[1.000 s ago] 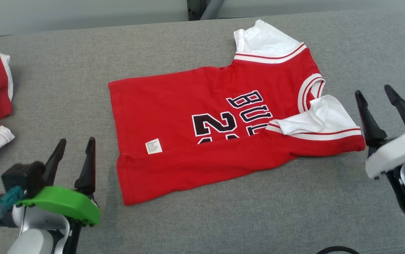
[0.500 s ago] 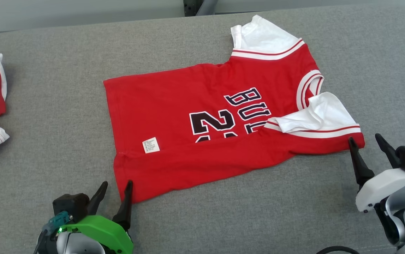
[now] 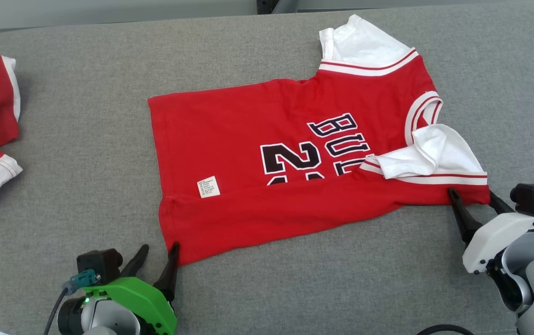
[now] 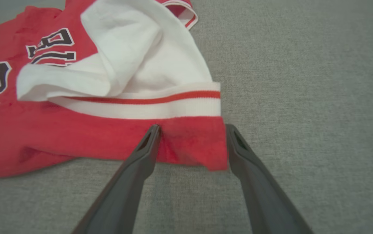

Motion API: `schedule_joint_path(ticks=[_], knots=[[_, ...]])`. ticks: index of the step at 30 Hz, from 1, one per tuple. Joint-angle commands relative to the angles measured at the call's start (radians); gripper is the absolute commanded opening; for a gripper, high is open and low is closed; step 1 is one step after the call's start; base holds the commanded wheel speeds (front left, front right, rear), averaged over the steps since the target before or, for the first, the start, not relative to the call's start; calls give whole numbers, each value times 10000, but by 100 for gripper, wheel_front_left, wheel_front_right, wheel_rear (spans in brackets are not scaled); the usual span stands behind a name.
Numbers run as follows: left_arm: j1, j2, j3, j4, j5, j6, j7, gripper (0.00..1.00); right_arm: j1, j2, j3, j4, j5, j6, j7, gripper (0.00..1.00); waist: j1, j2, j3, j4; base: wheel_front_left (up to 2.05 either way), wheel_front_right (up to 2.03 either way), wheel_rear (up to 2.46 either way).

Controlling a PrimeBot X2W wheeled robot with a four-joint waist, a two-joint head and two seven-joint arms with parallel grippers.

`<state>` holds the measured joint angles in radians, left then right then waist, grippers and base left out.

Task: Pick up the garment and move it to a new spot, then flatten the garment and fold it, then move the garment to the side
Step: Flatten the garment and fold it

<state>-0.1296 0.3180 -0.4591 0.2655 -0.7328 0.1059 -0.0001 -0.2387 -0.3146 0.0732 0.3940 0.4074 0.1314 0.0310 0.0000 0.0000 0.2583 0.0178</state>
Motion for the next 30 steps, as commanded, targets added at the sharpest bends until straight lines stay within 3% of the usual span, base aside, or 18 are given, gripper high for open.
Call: schedule_joint_path(ticks=[1, 5, 6, 8, 9, 13, 14, 16, 17, 18, 19, 20, 21, 22, 23, 30], knots=[[-92, -91, -40, 254, -121, -91, 146, 100, -210, -124, 127, 184, 265, -15, 107, 100, 0, 0, 2, 17, 0, 0, 0], [-280, -173, -145, 565, -233, -255, 295, 100, -402, -313, 431, 455, 799, -15, 356, 100, 0, 0, -14, 32, 0, 0, 0], [-318, -195, -187, 637, -266, -288, 370, 100, -456, -371, 506, 492, 905, -15, 409, 87, 0, 0, -16, 28, 0, 0, 0], [-363, -257, -279, 723, -360, -421, 524, 100, -537, -452, 639, 547, 1143, -15, 524, 50, 0, 0, -18, 25, 0, 0, 0], [-357, -300, -325, 736, -434, -516, 606, 100, -556, -478, 702, 557, 1226, -15, 552, 47, 0, 0, -24, 21, 0, 0, 0], [-324, -421, -460, 632, -659, -748, 884, 99, -551, -630, 900, 623, 1466, -15, 740, 49, 0, 0, -63, 12, 0, 0, 0], [-281, -434, -495, 462, -798, -860, 1072, 99, -553, -714, 1001, 629, 1606, -15, 820, 70, 0, 0, -83, 10, 0, 0, 0], [-201, -428, -474, 190, -1018, -927, 1241, 100, -553, -767, 1084, 623, 1733, -15, 885, 83, 0, 0, -105, 6, 0, 0, 0], [-162, -390, -475, 70, -1089, -954, 1333, 100, -553, -785, 1121, 611, 1794, -15, 920, 84, 0, 0, -114, -2, 0, 0, 0], [-124, -352, -485, -34, -1167, -966, 1451, 100, -556, -818, 1174, 595, 1846, -15, 972, 76, 0, 0, -117, -8, 0, 0, 0], [-99, -316, -479, -98, -1217, -935, 1542, 100, -568, -854, 1204, 578, 1894, -15, 1011, 60, 0, 0, -119, -15, 0, 0, 0], [-87, -272, -489, -110, -1221, -889, 1623, 77, -589, -890, 1224, 577, 1944, -15, 1030, 42, 0, 0, -119, -21, 0, 0, 0], [-89, -250, -499, -95, -1194, -864, 1677, 44, -614, -916, 1238, 585, 1993, -15, 1045, 28, 0, 0, -116, -27, 0, 0, 0], [-100, -289, -469, -55, -1285, -846, 1726, 18, -646, -933, 1257, 598, 2024, -15, 1068, 6, 0, 0, -111, -32, 0, 0, 0], [-115, -350, -452, -13, -1401, -892, 1800, 0, -685, -945, 1278, 613, 2067, -15, 1080, 0, 0, 0, -111, -38, 0, 0, 0], [-794, 43, -266, -195, -1657, -1145, 2241, 0, -1060, -1323, 1471, 413, 2467, -15, 1617, 0, 0, 0, -150, -70, 0, 0, 0]])
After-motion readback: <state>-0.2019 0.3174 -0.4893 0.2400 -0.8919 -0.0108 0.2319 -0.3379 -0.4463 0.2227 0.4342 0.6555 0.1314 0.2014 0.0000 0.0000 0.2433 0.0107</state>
